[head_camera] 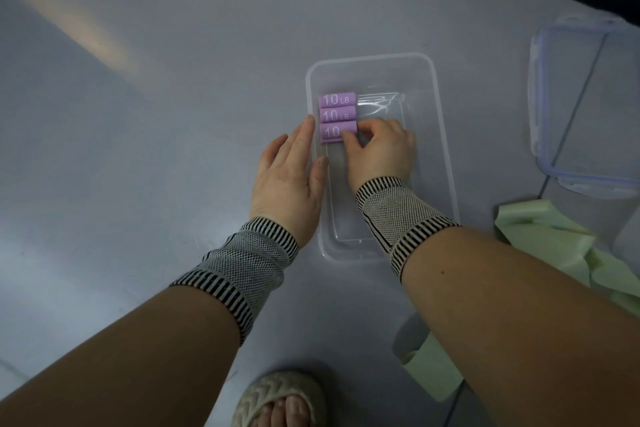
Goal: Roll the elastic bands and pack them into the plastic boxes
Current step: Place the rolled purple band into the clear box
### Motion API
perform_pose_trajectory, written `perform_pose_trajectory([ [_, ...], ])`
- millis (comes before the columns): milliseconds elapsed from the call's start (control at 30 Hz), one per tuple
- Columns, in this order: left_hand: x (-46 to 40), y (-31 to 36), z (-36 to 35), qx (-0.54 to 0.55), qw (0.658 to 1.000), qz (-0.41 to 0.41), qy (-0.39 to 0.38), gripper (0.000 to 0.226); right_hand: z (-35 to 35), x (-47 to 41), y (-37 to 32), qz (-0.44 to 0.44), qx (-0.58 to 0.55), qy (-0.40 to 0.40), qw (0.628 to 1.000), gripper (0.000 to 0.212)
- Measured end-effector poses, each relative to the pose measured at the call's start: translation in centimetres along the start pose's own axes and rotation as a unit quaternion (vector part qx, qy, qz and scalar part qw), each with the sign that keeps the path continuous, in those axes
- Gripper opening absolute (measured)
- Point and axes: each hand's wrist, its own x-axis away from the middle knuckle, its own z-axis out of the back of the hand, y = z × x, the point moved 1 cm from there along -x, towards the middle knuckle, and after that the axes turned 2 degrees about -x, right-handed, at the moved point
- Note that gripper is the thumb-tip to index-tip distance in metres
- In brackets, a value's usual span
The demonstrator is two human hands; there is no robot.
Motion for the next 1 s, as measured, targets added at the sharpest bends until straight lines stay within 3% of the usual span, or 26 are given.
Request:
perform_pose_trajectory([
  [167,-0.06,0.09,-0.01,0.001,1.000,-0.007,0.009,0.054,-0.21,-0.12,-0.11,-0.011,0.018,-0.017,1.000,0.045],
  [333,-0.06,-0.03,-0.16,-0.002,1.000,-0.005,0.004,0.054,-0.72,0.10,-0.18,0.005,0.010,-0.016,1.000,0.028],
  [667,-0.05,-0.04,-0.19,-0.004,1.000,0.001,0.003,0.054,-0.62,0.19,-0.25,-0.001,0.002,-0.016,1.000,0.035],
  [1000,-0.11,-0.03,-0.29,-0.011,1.000,0.005,-0.010,0.056,-0.61,-0.08,-0.42,-0.011,0.003,-0.019,1.000,0.028],
])
